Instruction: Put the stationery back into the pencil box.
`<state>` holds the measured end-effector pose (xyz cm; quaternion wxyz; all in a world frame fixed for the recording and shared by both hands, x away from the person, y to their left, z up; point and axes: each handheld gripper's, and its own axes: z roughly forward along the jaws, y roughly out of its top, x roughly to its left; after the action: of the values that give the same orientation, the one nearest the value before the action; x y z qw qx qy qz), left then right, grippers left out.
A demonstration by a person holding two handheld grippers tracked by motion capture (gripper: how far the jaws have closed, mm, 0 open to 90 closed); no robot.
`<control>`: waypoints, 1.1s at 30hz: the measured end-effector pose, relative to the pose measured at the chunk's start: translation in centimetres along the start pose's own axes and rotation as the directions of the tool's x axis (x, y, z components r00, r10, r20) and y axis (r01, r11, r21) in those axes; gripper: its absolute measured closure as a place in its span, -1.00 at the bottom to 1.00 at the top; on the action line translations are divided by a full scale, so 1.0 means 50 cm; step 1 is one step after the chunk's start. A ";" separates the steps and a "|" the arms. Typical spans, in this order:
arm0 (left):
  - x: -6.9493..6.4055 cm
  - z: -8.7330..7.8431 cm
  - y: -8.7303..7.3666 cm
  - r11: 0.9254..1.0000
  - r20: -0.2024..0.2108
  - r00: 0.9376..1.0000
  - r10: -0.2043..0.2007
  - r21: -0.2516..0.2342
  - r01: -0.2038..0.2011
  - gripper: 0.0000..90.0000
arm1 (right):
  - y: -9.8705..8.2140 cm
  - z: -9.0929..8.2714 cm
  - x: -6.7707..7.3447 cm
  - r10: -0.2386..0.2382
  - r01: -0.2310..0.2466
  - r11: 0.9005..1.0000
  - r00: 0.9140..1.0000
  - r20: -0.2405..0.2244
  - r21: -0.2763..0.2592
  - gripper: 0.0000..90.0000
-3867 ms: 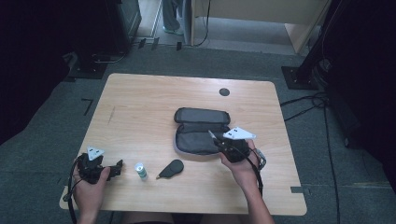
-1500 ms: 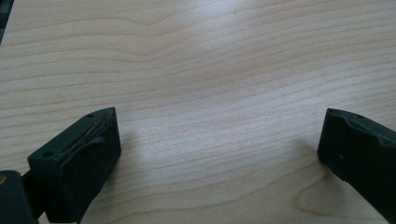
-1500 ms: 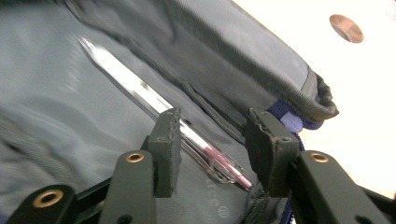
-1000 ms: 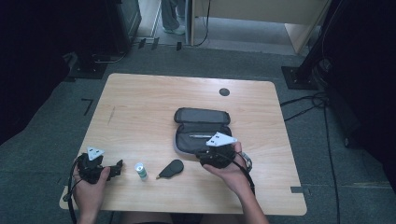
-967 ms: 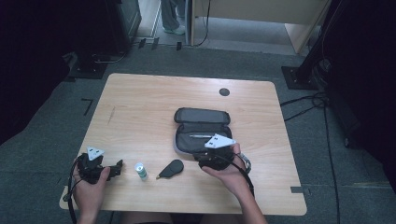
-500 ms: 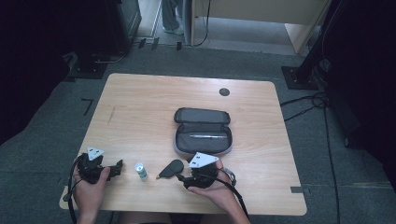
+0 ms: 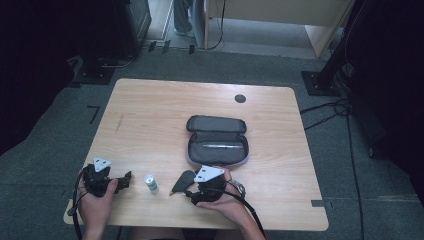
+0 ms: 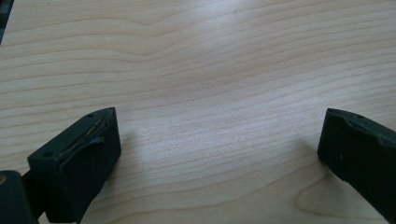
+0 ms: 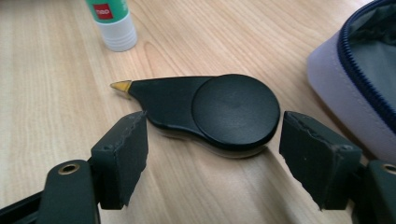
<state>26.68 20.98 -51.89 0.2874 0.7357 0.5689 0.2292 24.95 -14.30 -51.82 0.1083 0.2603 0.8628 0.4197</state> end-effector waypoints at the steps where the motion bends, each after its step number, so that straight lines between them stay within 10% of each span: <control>1: 0.000 0.000 0.000 1.000 0.000 1.000 0.000 0.000 0.000 -1.00 | 0.000 0.000 0.000 -0.009 0.009 1.000 1.000 -0.001 -0.002 -0.47; 12: 0.000 0.000 0.000 1.000 0.000 1.000 0.000 0.000 0.000 -1.00 | 0.007 -0.010 0.005 -0.019 0.020 1.000 1.000 0.022 -0.017 -0.39; 33: 0.000 0.000 0.000 1.000 0.000 1.000 0.000 0.000 0.000 -1.00 | 0.063 0.046 -0.010 -0.060 0.061 0.998 0.992 -0.113 0.009 -0.56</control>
<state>26.68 20.99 -51.90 0.2875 0.7356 0.5690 0.2291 27.40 -11.43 -50.81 0.0706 0.2105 0.8775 0.4250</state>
